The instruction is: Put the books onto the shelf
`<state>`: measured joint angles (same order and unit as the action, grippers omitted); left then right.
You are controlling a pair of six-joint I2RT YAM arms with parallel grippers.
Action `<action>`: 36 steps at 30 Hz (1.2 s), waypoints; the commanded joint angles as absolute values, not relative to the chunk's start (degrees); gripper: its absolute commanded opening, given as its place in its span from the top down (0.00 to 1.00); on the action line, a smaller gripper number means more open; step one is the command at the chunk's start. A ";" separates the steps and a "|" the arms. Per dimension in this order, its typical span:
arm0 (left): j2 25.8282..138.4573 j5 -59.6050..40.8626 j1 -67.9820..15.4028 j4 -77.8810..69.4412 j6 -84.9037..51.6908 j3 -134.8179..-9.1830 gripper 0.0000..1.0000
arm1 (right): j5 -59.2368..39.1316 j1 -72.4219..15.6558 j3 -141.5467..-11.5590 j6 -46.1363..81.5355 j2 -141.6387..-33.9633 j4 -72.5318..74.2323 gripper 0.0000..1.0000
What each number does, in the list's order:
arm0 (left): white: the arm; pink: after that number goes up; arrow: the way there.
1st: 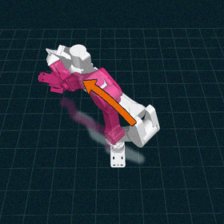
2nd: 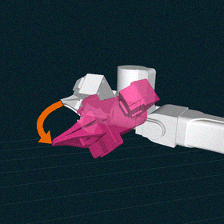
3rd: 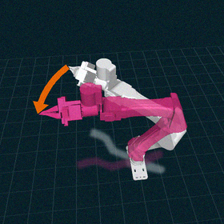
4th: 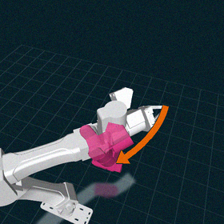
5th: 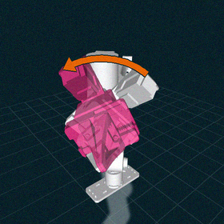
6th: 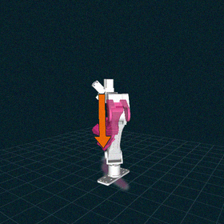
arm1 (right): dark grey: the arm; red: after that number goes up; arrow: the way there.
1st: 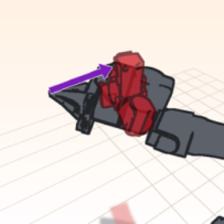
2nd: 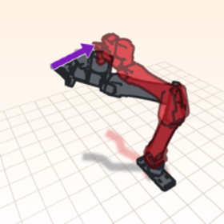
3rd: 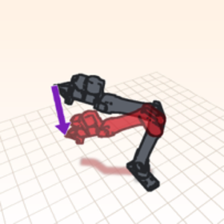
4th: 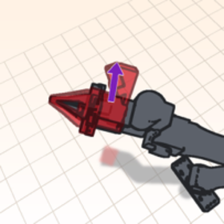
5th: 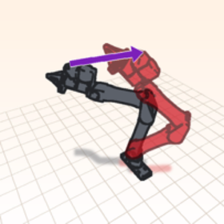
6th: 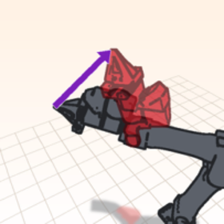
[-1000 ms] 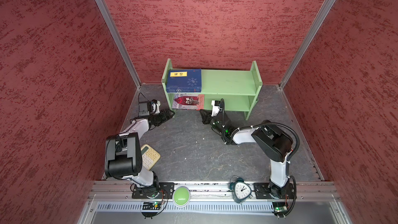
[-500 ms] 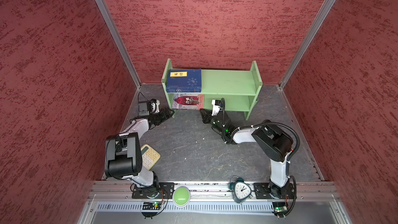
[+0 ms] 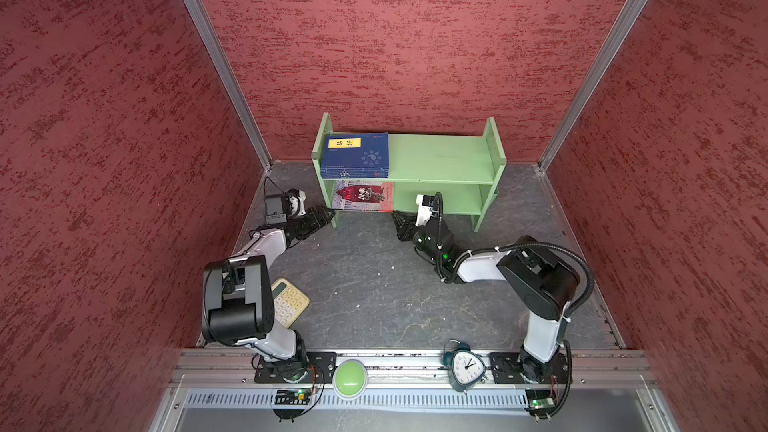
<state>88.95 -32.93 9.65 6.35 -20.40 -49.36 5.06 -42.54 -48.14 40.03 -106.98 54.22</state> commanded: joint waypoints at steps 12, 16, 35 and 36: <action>88.08 -33.45 10.10 5.97 -20.83 -49.58 0.15 | 10.36 -41.49 -51.57 39.59 -107.44 51.45 0.80; 88.42 -33.32 10.43 5.89 -21.18 -49.66 0.15 | 10.03 -41.05 -51.78 40.32 -108.11 51.51 0.80; 88.46 -34.67 10.37 6.37 -21.19 -49.20 0.15 | 0.53 -41.39 -48.53 42.19 -106.24 53.81 0.83; 88.60 -34.55 10.37 6.50 -21.18 -49.38 0.15 | 0.09 -41.40 -48.75 42.24 -106.39 53.81 0.83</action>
